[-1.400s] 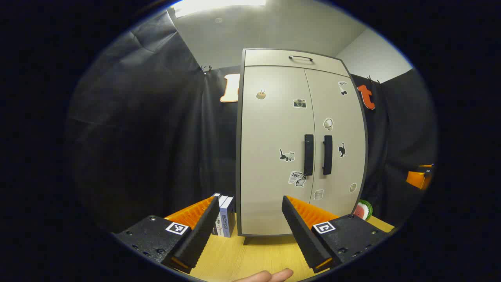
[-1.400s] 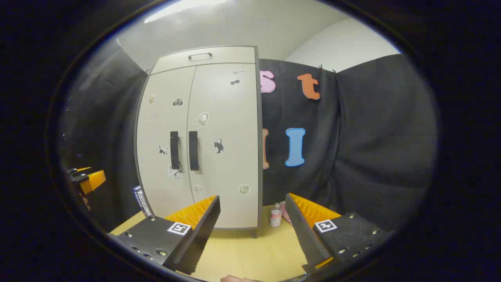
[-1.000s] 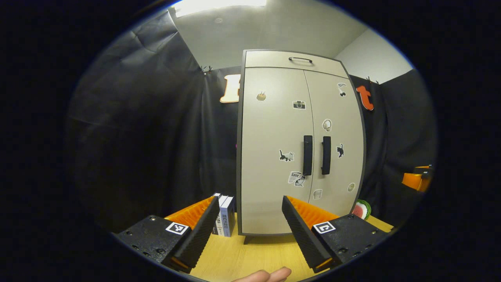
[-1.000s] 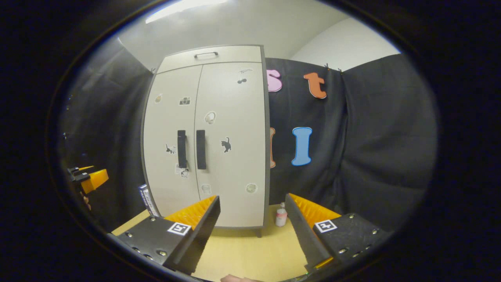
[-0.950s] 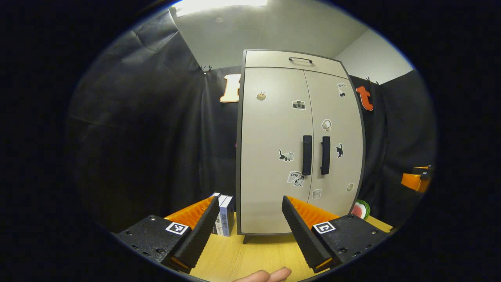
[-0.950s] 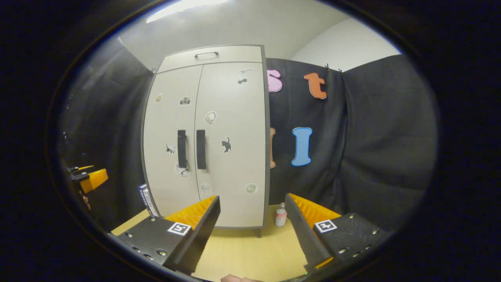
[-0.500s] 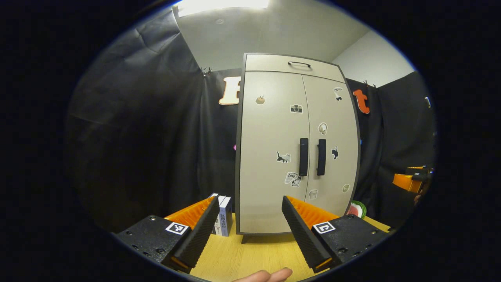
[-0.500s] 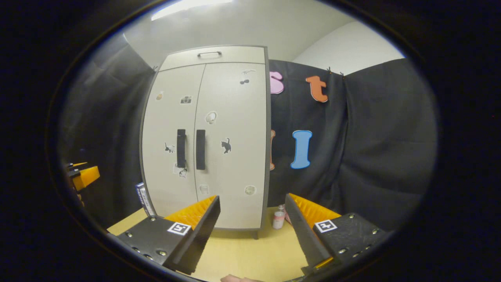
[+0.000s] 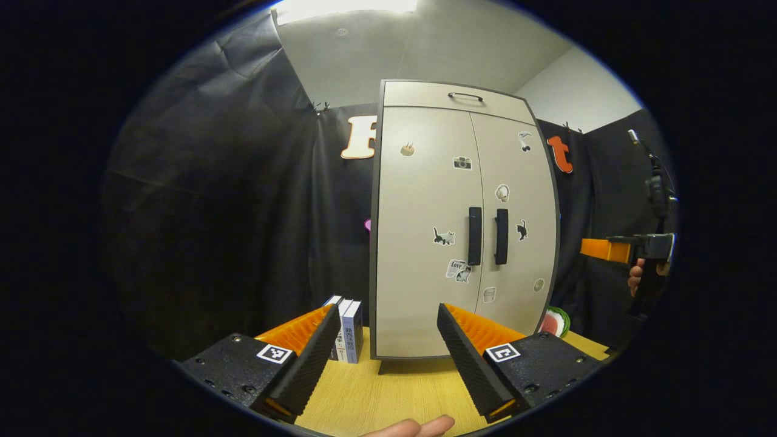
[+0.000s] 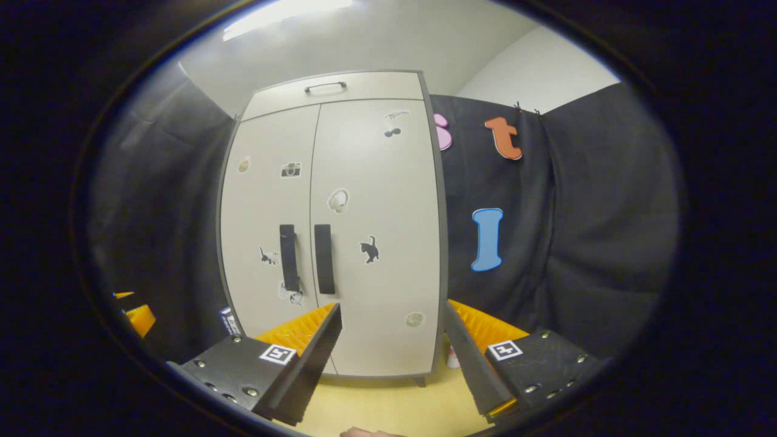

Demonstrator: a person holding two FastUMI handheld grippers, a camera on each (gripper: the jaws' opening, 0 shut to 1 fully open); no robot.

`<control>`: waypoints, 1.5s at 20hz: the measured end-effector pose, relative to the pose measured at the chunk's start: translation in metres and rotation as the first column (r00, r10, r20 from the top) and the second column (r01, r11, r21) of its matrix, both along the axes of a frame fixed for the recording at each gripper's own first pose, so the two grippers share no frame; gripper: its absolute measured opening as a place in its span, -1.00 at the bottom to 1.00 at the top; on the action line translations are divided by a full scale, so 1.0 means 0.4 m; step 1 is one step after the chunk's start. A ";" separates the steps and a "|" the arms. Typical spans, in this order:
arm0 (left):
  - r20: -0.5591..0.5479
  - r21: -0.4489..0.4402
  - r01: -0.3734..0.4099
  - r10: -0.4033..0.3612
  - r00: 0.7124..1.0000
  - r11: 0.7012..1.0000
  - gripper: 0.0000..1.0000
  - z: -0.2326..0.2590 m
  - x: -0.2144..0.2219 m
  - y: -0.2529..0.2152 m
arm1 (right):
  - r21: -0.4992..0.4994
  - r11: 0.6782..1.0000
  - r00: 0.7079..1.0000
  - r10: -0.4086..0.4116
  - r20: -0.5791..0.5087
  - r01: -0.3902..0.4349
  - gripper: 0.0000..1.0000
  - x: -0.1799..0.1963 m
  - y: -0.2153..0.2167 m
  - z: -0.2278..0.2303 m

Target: Open the right door of the double-door shoe cabinet with the right hand, and open the left door with the left hand.

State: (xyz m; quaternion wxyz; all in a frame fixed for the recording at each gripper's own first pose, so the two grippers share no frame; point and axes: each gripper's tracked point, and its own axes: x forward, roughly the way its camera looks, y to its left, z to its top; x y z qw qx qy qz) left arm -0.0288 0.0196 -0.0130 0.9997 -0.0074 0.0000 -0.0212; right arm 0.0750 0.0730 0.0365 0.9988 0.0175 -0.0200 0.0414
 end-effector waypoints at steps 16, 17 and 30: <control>0.017 0.016 -0.042 0.042 0.999 0.999 0.99 -0.043 0.043 0.115 | -0.026 0.989 0.989 0.146 -0.008 -0.146 0.92 0.356 0.295 0.026; 0.014 0.013 -0.040 0.039 0.999 0.999 0.99 -0.048 0.045 0.115 | -0.042 0.992 0.993 0.121 -0.016 -0.122 0.98 0.374 0.294 0.022; -0.034 -0.016 -0.033 0.033 0.999 0.999 1.00 -0.101 0.065 0.121 | -0.103 0.992 0.996 0.061 -0.065 -0.067 -0.31 0.449 0.343 -0.002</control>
